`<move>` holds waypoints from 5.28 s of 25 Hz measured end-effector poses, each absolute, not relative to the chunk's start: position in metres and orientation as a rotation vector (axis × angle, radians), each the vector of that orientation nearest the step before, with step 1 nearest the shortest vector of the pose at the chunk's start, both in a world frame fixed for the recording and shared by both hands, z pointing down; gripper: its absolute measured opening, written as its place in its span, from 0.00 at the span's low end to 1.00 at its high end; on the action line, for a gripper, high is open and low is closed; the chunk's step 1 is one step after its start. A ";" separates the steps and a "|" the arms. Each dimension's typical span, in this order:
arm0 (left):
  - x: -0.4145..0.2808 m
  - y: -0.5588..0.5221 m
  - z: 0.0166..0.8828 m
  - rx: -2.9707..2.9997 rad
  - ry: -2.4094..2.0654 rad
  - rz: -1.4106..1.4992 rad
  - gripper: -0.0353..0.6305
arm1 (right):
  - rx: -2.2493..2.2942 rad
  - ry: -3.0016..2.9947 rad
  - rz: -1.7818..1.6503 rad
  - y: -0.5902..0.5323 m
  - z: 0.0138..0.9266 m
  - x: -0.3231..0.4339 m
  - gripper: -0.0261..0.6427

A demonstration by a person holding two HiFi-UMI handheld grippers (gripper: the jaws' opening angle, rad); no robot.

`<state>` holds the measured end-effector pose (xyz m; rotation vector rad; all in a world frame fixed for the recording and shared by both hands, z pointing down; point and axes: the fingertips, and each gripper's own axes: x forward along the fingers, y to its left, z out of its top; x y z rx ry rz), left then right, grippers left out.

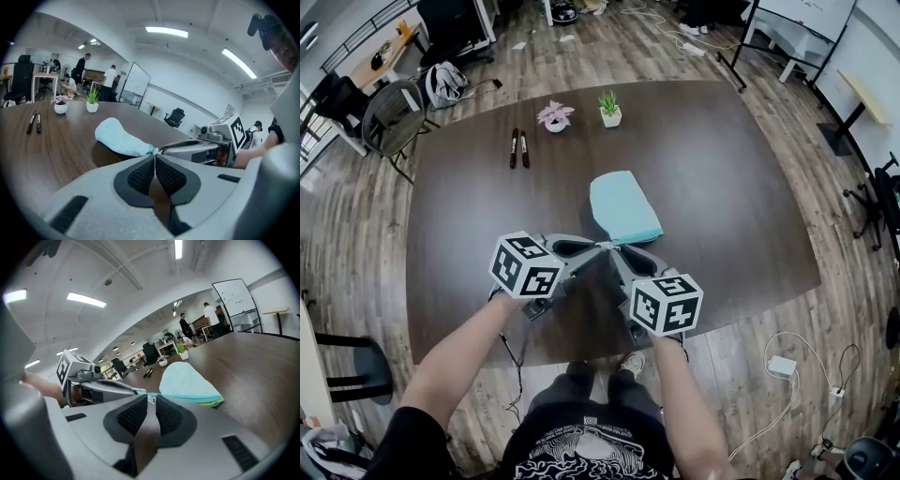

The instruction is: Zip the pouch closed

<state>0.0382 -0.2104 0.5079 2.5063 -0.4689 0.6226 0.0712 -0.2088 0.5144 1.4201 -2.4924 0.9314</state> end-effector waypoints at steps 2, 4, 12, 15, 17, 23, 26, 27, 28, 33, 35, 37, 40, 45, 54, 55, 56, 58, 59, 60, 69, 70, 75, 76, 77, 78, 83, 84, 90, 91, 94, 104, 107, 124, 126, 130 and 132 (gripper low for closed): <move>0.037 -0.211 0.510 2.503 -0.481 0.626 0.08 | 1.425 -2.490 0.929 -0.208 0.515 0.071 0.11; 0.036 -0.211 0.511 2.502 -0.490 0.627 0.08 | 1.424 -2.489 0.927 -0.207 0.515 0.070 0.09; 0.036 -0.210 0.510 2.496 -0.498 0.615 0.08 | 1.419 -2.495 0.929 -0.206 0.514 0.068 0.08; 0.036 -0.210 0.510 2.496 -0.503 0.613 0.08 | 1.421 -2.491 0.914 -0.206 0.514 0.067 0.06; 0.036 -0.210 0.509 2.498 -0.504 0.614 0.08 | 1.424 -2.481 0.888 -0.206 0.514 0.066 0.05; 0.038 -0.211 0.507 2.503 -0.514 0.606 0.08 | 1.424 -2.459 0.802 -0.206 0.512 0.067 0.04; 0.037 -0.212 0.508 2.496 -0.544 0.611 0.08 | 1.429 -2.440 0.775 -0.207 0.513 0.067 0.04; 0.036 -0.213 0.509 2.492 -0.557 0.613 0.08 | 1.433 -2.434 0.771 -0.208 0.515 0.067 0.04; 0.036 -0.213 0.511 2.490 -0.568 0.616 0.08 | 1.438 -2.428 0.769 -0.208 0.516 0.067 0.04; 0.033 -0.214 0.514 2.477 -0.602 0.622 0.07 | 1.426 -2.418 0.772 -0.209 0.519 0.068 0.04; 0.031 -0.215 0.515 2.466 -0.612 0.614 0.07 | 1.417 -2.420 0.770 -0.209 0.520 0.068 0.04; 0.029 -0.215 0.516 2.462 -0.623 0.615 0.07 | 1.412 -2.419 0.764 -0.209 0.522 0.066 0.04; 0.025 -0.215 0.518 2.463 -0.636 0.621 0.07 | 1.404 -2.415 0.762 -0.209 0.525 0.063 0.04; 0.016 -0.214 0.519 2.452 -0.656 0.604 0.07 | 1.398 -2.406 0.749 -0.210 0.526 0.057 0.04; 0.004 -0.215 0.518 2.448 -0.686 0.584 0.07 | 1.385 -2.404 0.736 -0.212 0.528 0.048 0.04; 0.004 -0.215 0.518 2.448 -0.686 0.581 0.07 | 1.386 -2.406 0.737 -0.212 0.528 0.047 0.04; 0.003 -0.214 0.517 2.448 -0.686 0.579 0.07 | 1.386 -2.407 0.738 -0.212 0.528 0.047 0.04; 0.001 -0.213 0.517 2.447 -0.688 0.575 0.07 | 1.387 -2.408 0.743 -0.212 0.528 0.046 0.04; -0.001 -0.214 0.517 2.446 -0.692 0.573 0.07 | 1.390 -2.405 0.744 -0.212 0.529 0.046 0.04; -0.002 -0.214 0.517 2.444 -0.696 0.571 0.07 | 1.393 -2.401 0.747 -0.212 0.531 0.047 0.04; -0.009 -0.213 0.520 2.455 -0.717 0.591 0.07 | 1.388 -2.391 0.745 -0.211 0.535 0.047 0.04; -0.010 -0.213 0.521 2.454 -0.723 0.588 0.07 | 1.389 -2.389 0.740 -0.211 0.535 0.047 0.04; -0.012 -0.212 0.521 2.452 -0.746 0.580 0.07 | 1.402 -2.378 0.738 -0.211 0.535 0.046 0.04; -0.013 -0.212 0.521 2.455 -0.749 0.584 0.07 | 1.405 -2.375 0.739 -0.211 0.536 0.046 0.04; -0.013 -0.212 0.521 2.457 -0.755 0.587 0.07 | 1.412 -2.368 0.740 -0.211 0.537 0.046 0.04; -0.014 -0.213 0.522 2.455 -0.764 0.586 0.07 | 1.423 -2.358 0.742 -0.211 0.539 0.049 0.04; -0.023 -0.214 0.525 2.437 -0.788 0.575 0.07 | 1.427 -2.342 0.771 -0.211 0.546 0.057 0.04; -0.024 -0.214 0.525 2.437 -0.794 0.577 0.07 | 1.426 -2.340 0.764 -0.211 0.546 0.057 0.04; -0.038 -0.221 0.528 2.397 -0.871 0.554 0.07 | 1.471 -2.294 0.790 -0.211 0.551 0.069 0.04; -0.040 -0.222 0.529 2.393 -0.875 0.556 0.07 | 1.468 -2.297 0.790 -0.211 0.551 0.069 0.04; -0.042 -0.222 0.531 2.396 -0.896 0.569 0.07 | 1.468 -2.289 0.772 -0.210 0.553 0.068 0.04; -0.059 -0.234 0.539 2.336 -1.021 0.579 0.07 | 1.500 -2.242 0.762 -0.211 0.558 0.079 0.04; -0.067 -0.239 0.541 2.311 -1.067 0.581 0.07 | 1.515 -2.231 0.781 -0.212 0.561 0.086 0.04; -0.085 -0.248 0.549 2.255 -1.125 0.573 0.07 | 1.548 -2.199 0.789 -0.213 0.566 0.106 0.04; -0.085 -0.248 0.549 2.258 -1.122 0.577 0.07 | 1.548 -2.198 0.788 -0.213 0.566 0.106 0.04; -0.085 -0.247 0.549 2.258 -1.124 0.582 0.07 | 1.547 -2.197 0.786 -0.213 0.565 0.107 0.04; -0.085 -0.248 0.549 2.257 -1.129 0.581 0.07 | 1.546 -2.198 0.786 -0.213 0.565 0.106 0.04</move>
